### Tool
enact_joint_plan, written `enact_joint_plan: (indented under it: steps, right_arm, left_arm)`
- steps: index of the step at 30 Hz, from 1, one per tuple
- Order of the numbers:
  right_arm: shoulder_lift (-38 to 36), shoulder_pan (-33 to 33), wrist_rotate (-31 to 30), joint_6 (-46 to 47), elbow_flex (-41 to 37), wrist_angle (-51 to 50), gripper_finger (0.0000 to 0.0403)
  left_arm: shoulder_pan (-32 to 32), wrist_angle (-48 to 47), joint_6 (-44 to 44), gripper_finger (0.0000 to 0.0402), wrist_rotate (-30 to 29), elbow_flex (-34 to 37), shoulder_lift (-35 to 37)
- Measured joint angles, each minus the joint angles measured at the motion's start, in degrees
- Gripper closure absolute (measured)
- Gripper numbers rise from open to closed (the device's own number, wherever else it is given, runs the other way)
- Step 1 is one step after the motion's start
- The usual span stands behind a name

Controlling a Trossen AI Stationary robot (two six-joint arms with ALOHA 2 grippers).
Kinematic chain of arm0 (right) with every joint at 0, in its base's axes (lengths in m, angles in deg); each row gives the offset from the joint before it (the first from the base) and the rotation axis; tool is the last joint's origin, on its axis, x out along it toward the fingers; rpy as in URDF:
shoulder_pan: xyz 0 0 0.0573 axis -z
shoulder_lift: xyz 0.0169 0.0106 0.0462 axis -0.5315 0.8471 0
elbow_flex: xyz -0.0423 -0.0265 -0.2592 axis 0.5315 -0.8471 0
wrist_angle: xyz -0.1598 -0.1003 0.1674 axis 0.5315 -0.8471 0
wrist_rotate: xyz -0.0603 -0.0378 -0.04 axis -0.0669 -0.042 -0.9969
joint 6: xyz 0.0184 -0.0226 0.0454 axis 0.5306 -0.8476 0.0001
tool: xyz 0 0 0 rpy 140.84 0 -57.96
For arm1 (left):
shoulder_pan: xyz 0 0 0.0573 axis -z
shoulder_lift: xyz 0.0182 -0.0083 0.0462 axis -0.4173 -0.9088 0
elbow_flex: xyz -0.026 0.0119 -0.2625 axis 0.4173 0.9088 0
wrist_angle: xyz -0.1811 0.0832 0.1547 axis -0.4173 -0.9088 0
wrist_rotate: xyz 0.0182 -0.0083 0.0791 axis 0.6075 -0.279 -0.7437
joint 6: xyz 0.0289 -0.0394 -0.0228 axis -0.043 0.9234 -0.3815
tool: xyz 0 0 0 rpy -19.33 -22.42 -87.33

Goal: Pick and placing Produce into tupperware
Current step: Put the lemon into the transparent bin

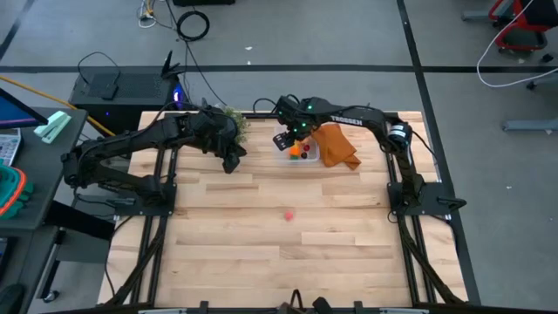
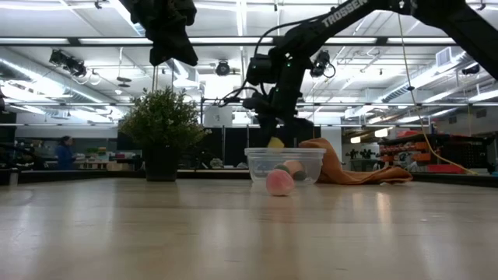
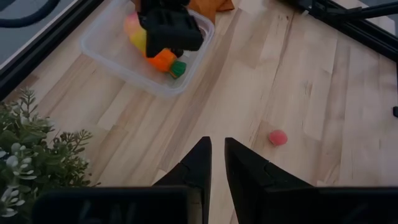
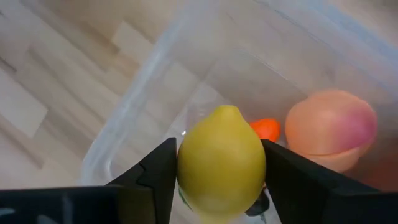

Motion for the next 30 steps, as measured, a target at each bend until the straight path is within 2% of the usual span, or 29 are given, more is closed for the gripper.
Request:
enact_joint_plan:
  steps: [14,30]
  right_arm:
    - [1.1,0.6,1.2,18.6,0.0,7.4,0.0228]
    - [2.1,1.8,-1.8,20.8,0.0,7.4,0.0229]
  left_arm:
    - [0.0,0.0,0.0,0.0349,0.0,0.0,0.0]
    - [0.0,-0.2,0.0,0.0349,0.0,0.0,0.0]
